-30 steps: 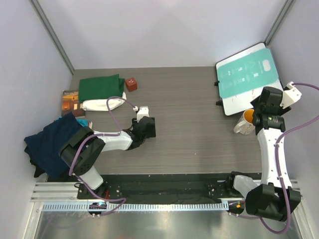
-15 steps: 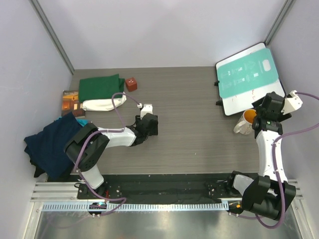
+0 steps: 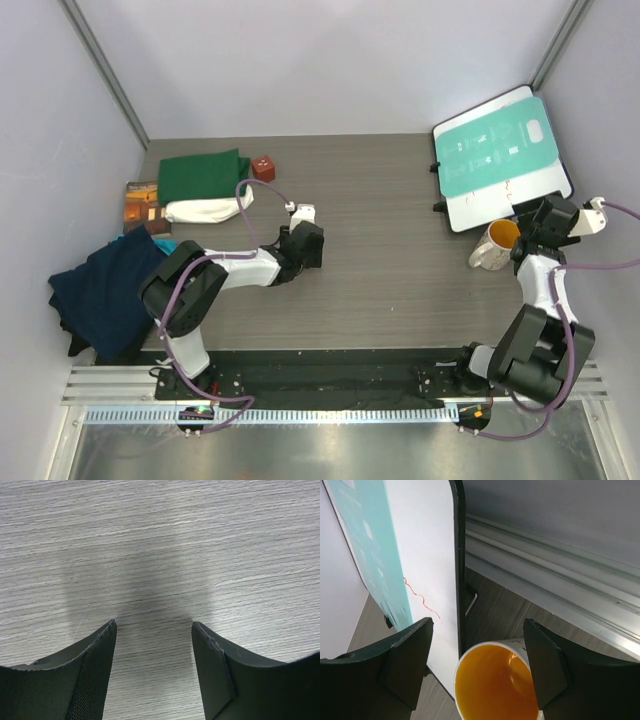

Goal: Fold and stack the t-shirts

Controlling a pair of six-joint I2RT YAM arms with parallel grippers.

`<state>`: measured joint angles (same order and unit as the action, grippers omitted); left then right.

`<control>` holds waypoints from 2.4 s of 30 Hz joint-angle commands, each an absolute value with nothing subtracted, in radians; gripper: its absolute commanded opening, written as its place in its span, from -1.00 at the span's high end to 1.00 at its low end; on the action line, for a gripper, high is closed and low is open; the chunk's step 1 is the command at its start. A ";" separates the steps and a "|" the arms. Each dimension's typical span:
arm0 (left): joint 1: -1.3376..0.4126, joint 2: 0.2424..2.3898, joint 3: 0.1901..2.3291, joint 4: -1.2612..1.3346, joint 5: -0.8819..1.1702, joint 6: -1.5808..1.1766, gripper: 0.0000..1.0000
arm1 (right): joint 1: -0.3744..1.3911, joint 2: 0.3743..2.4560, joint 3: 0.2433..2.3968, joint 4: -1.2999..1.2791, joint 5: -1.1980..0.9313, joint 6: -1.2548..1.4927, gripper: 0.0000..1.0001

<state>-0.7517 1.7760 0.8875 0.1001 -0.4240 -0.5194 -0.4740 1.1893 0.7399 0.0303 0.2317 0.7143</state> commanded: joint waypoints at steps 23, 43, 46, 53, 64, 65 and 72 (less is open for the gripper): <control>-0.749 1.844 0.928 0.003 -0.354 -0.506 -0.22 | -0.488 1.663 0.862 0.572 -0.201 0.830 -0.48; -0.749 1.873 0.962 -0.023 -0.344 -0.500 -0.20 | -0.417 1.784 1.015 0.601 -0.345 0.822 0.79; -0.749 1.879 0.966 -0.025 -0.342 -0.499 -0.19 | -0.411 1.767 1.028 0.574 -0.356 0.816 0.97; -0.749 1.888 0.979 -0.031 -0.333 -0.497 -0.17 | -0.374 1.721 1.055 0.480 -0.373 0.778 0.97; -0.749 1.878 0.963 -0.028 -0.339 -0.497 -0.16 | -0.278 1.781 1.094 0.390 -0.480 0.701 0.98; -0.749 1.879 0.965 -0.026 -0.337 -0.497 -0.16 | -0.272 1.787 1.098 0.382 -0.488 0.689 0.98; -0.749 1.882 0.968 -0.028 -0.337 -0.495 -0.15 | -0.215 1.812 1.103 0.356 -0.515 0.655 0.98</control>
<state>-0.7509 1.8427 0.9859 0.0540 -0.4023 -0.4881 -0.4660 1.7130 0.9775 0.2443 -0.1978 0.8299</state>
